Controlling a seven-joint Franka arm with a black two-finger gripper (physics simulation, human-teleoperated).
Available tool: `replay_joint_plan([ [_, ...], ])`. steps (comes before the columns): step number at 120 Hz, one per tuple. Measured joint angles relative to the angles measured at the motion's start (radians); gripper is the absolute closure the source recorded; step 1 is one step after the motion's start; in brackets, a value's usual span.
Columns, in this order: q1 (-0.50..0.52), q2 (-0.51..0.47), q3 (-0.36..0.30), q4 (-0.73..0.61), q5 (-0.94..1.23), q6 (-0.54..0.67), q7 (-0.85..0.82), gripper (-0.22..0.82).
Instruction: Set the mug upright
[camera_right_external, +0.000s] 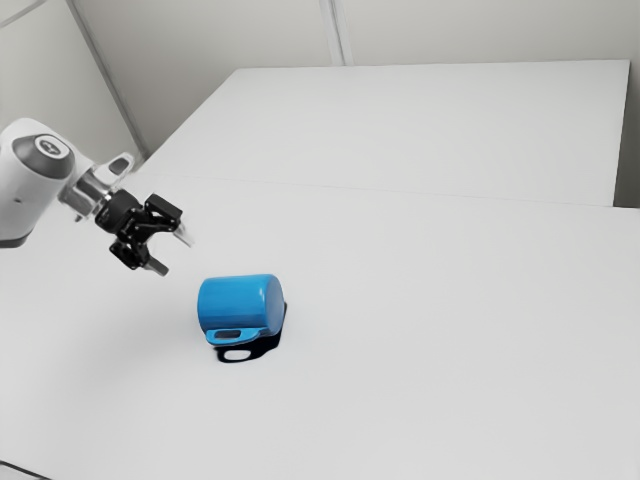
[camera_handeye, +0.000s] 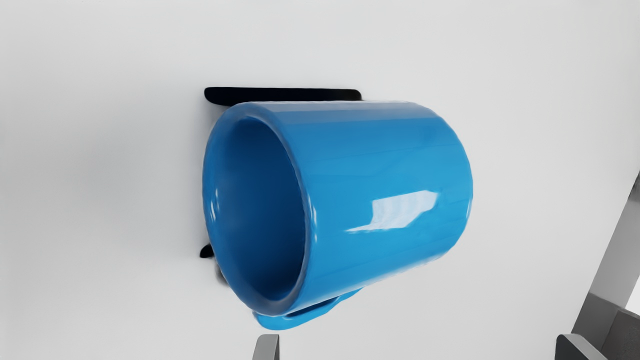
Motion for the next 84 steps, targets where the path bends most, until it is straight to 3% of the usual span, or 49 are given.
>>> replay_joint_plan([
  [15, 0.06, 0.046, 0.011, -0.046, -0.098, 0.042, 0.081, 0.0],
  [37, -0.047, 0.103, 0.011, -0.052, -0.178, 0.076, 0.186, 0.0],
  [64, -0.039, 0.143, 0.012, -0.069, -0.24, 0.088, 0.29, 0.0],
  [84, -0.018, 0.165, 0.012, -0.09, -0.327, 0.029, 0.366, 0.0],
])
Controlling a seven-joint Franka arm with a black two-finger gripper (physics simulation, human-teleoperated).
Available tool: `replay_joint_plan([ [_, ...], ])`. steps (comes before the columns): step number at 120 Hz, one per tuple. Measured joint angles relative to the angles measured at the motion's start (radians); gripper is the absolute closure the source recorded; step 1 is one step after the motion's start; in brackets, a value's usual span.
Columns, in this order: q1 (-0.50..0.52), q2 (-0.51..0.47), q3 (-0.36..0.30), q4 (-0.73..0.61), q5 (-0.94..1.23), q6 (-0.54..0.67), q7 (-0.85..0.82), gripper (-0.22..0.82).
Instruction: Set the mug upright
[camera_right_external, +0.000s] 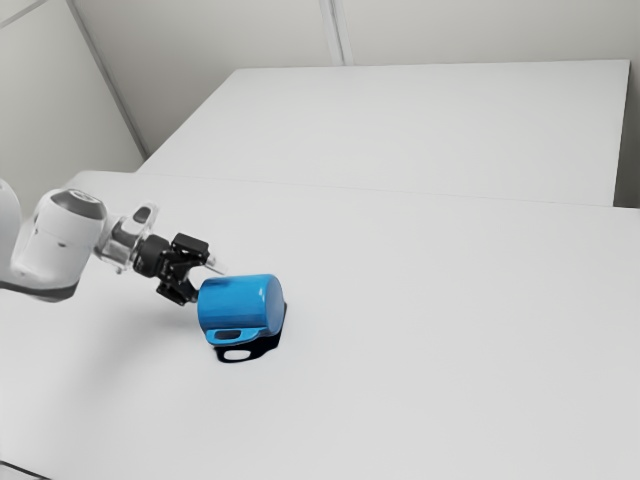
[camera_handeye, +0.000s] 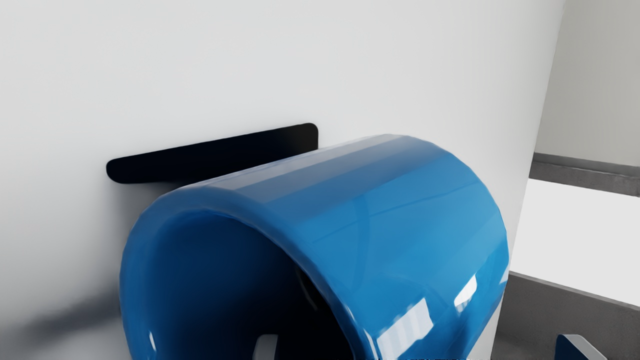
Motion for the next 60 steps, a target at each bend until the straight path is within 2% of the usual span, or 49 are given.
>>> replay_joint_plan([
  [7, 0.011, 0.003, 0.0, -0.002, -0.019, -0.031, 0.022, 0.05],
  [22, 0.017, 0.003, 0.0, -0.003, -0.047, -0.085, 0.063, 0.39],
  [32, 0.018, 0.003, 0.0, -0.001, -0.061, -0.114, 0.086, 0.54],
  [44, 0.018, -0.004, -0.001, 0.006, -0.069, -0.14, 0.11, 0.65],
  [60, 0.017, -0.019, -0.001, 0.01, -0.073, -0.158, 0.135, 0.73],
])
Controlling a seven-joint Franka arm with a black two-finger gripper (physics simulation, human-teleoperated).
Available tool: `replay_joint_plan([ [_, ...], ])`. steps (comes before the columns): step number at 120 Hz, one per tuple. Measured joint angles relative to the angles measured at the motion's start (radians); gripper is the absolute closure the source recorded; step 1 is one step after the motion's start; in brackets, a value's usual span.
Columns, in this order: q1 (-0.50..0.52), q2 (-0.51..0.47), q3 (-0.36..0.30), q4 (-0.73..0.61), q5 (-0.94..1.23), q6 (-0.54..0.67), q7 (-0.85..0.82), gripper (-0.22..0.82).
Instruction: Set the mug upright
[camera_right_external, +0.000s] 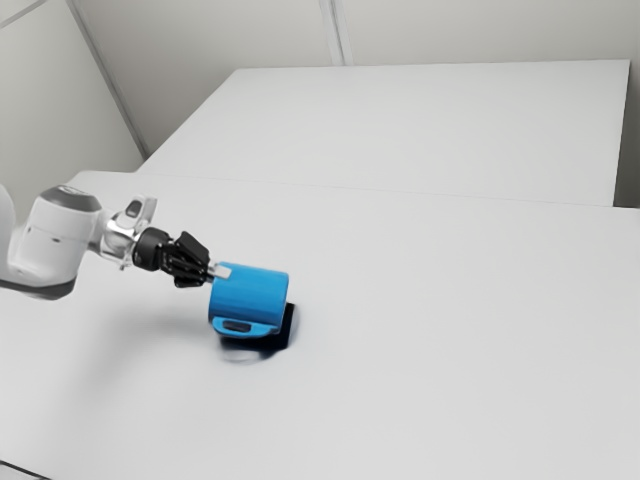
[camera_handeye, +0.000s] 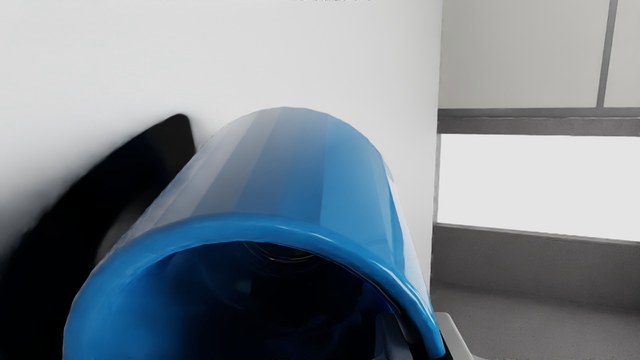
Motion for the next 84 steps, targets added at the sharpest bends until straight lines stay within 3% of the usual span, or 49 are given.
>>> replay_joint_plan([
  [27, 0.003, -0.065, -0.046, 0.096, 0.097, 0.012, 0.003, 0.77],
  [52, -0.001, -0.082, -0.199, 0.259, 0.482, 0.084, -0.101, 0.79],
  [84, -0.007, -0.086, -0.357, 0.277, 0.959, 0.23, -0.298, 0.79],
])
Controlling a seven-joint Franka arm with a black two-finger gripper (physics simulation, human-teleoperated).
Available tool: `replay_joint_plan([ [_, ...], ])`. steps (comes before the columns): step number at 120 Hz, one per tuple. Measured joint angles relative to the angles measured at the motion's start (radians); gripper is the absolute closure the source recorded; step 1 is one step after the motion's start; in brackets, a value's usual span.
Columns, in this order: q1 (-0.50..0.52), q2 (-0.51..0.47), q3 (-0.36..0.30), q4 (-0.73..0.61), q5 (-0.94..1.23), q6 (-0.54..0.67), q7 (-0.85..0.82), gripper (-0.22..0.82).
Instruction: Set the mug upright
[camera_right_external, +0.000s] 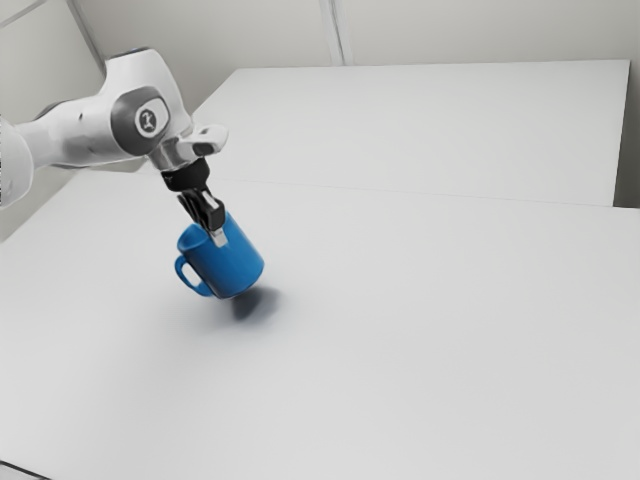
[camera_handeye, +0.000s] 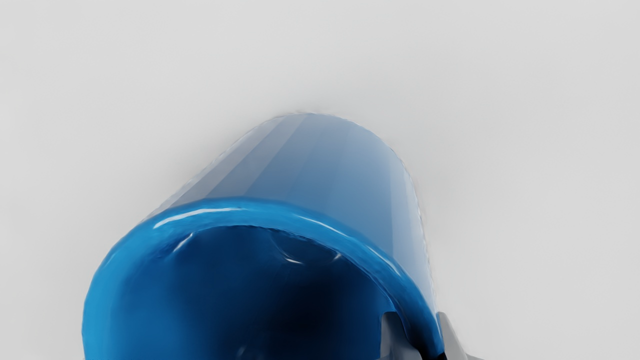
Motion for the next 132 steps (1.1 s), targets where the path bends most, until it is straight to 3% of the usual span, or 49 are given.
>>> replay_joint_plan([
  [26, 0.004, 0.046, -0.044, -0.024, 0.182, 0.086, -0.143, 0.79],
  [60, -0.001, 0.102, -0.061, -0.061, 0.234, 0.168, -0.277, 0.76],
  [70, -0.001, 0.118, -0.062, -0.062, 0.232, 0.178, -0.307, 0.67],
  [85, 0.0, 0.122, -0.061, -0.068, 0.226, 0.19, -0.342, 0.4],
  [97, 0.0, 0.104, -0.062, -0.066, 0.221, 0.195, -0.364, 0.25],
  [116, -0.002, 0.052, -0.074, -0.019, 0.193, 0.188, -0.387, 0.12],
  [132, -0.001, 0.054, -0.075, 0.132, 0.151, 0.113, -0.398, 0.06],
])
